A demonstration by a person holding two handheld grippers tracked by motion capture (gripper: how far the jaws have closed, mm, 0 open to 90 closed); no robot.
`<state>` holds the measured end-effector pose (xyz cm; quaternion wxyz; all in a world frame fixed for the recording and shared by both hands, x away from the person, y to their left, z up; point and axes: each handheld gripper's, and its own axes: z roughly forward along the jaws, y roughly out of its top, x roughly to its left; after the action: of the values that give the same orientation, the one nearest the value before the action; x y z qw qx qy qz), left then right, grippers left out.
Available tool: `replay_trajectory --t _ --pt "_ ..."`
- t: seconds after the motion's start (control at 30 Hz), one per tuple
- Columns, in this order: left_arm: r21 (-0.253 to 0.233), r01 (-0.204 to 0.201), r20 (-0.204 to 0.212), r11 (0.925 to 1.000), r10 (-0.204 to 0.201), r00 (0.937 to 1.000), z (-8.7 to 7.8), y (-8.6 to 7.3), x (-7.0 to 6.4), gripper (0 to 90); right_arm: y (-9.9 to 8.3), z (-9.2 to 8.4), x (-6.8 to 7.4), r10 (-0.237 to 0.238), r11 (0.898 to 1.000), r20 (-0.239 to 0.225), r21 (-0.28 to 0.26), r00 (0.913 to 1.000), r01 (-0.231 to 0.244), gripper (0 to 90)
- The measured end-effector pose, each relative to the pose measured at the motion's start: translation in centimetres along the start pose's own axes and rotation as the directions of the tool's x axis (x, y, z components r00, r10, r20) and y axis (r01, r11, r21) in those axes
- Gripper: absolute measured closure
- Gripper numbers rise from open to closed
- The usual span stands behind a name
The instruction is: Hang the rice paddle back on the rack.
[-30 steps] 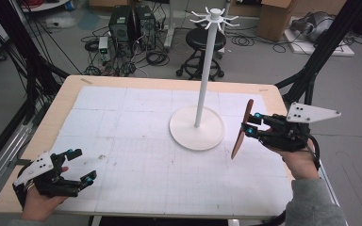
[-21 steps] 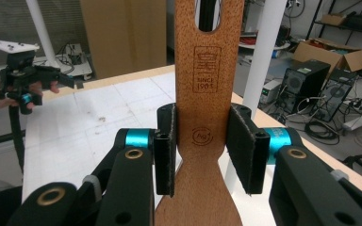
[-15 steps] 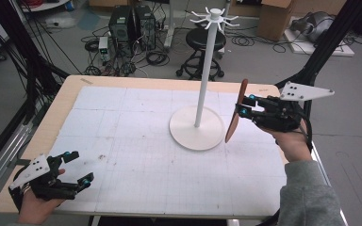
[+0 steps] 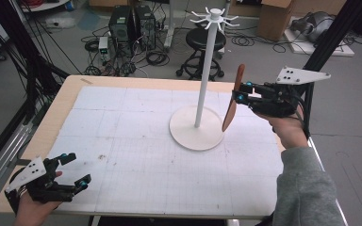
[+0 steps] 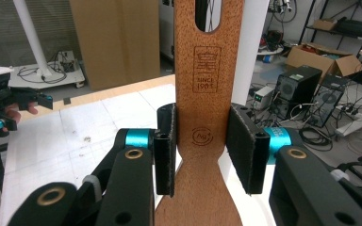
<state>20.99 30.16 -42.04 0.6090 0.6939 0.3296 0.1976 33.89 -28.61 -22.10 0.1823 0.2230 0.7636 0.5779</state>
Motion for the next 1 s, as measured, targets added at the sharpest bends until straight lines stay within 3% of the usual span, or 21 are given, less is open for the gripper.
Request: replay_trajectory --t 0.27,0.6,1.0 --pt "-0.005 0.007 0.001 1.0 -0.007 1.0 -0.5 -0.1 -0.1 1.7 1.0 0.6 -1.3 0.007 0.999 -0.016 -0.032 0.9998 -0.008 64.1" --pt "-0.005 0.018 -0.002 0.9998 -0.018 0.9998 -0.6 -0.3 -0.1 1.8 1.9 1.0 -2.5 0.008 0.999 -0.029 -0.037 0.9995 -0.009 64.1" --pt "-0.011 0.055 0.022 0.9984 -0.054 0.9983 0.0 -0.6 0.5 1.7 3.9 1.4 -3.9 -0.005 1.0 -0.02 -0.029 0.9998 0.004 64.1"
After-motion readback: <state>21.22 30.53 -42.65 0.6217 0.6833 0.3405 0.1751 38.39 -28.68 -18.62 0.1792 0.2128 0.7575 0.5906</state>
